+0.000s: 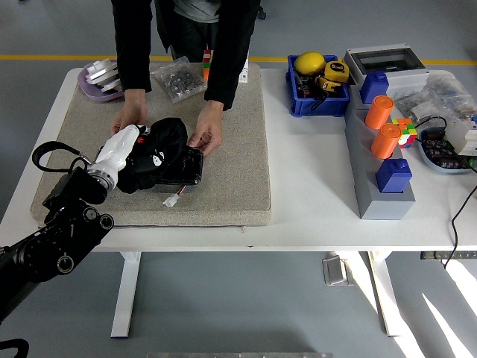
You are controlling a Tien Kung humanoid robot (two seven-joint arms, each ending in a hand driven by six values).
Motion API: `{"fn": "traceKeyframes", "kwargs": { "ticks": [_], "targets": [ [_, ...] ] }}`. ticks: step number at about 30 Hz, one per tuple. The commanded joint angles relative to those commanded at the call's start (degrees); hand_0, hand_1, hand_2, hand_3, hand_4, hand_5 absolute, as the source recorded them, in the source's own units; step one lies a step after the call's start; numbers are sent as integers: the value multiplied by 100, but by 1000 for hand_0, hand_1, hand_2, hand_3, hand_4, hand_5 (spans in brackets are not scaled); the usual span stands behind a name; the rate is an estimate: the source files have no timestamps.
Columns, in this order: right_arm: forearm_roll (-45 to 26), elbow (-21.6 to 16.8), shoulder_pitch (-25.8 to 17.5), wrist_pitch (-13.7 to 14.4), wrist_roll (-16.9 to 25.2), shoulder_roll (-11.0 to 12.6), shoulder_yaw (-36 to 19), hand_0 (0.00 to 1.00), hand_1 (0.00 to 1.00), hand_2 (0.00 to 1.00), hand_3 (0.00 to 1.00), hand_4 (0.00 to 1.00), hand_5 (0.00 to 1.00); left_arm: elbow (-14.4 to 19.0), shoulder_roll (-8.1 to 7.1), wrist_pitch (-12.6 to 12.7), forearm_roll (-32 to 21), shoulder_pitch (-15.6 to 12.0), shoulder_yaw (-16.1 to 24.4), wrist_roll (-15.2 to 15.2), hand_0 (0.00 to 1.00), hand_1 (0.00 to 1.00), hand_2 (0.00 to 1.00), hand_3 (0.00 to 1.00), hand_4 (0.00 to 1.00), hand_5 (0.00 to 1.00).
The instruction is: Pick the rag up,wipe the panel,place it on the desk
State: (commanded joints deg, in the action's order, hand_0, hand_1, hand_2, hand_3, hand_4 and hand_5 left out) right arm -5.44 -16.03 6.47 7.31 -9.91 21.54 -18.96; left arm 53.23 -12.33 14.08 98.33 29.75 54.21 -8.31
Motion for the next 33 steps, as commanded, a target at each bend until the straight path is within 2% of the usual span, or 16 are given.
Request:
{"fn": "traceKeyframes", "kwargs": {
  "ticks": [6, 8, 12, 24, 33],
  "targets": [
    [-7, -3, -15, -3, 3, 5, 3, 641, 616, 660, 564, 945, 461, -134, -134, 13, -1, -56, 285, 35, 196, 218, 519, 464, 297, 2],
    [3, -3, -20, -5, -5, 7, -8, 641, 616, 661, 564, 945, 460, -152, -177, 6, -163, -97, 365, 41, 196, 222, 518, 464, 306, 2],
    [-6, -6, -30, -11, -3, 6, -7, 641, 616, 661, 564, 945, 460, -179, -226, 75, 2, -190, 605, 67, 196, 222, 518, 464, 306, 2],
    [7, -6, -24, -22, -6, 3, -26, 641, 613, 661, 565, 946, 461, -285, -394, 140, 270, -342, 986, 78, 199, 227, 516, 463, 294, 2],
    [-30, -5, -25, -34, 9, -8, -6, 641, 612, 661, 565, 947, 459, -290, -437, 170, 321, -401, 1179, 54, 204, 241, 513, 462, 300, 2]
  ]
}}
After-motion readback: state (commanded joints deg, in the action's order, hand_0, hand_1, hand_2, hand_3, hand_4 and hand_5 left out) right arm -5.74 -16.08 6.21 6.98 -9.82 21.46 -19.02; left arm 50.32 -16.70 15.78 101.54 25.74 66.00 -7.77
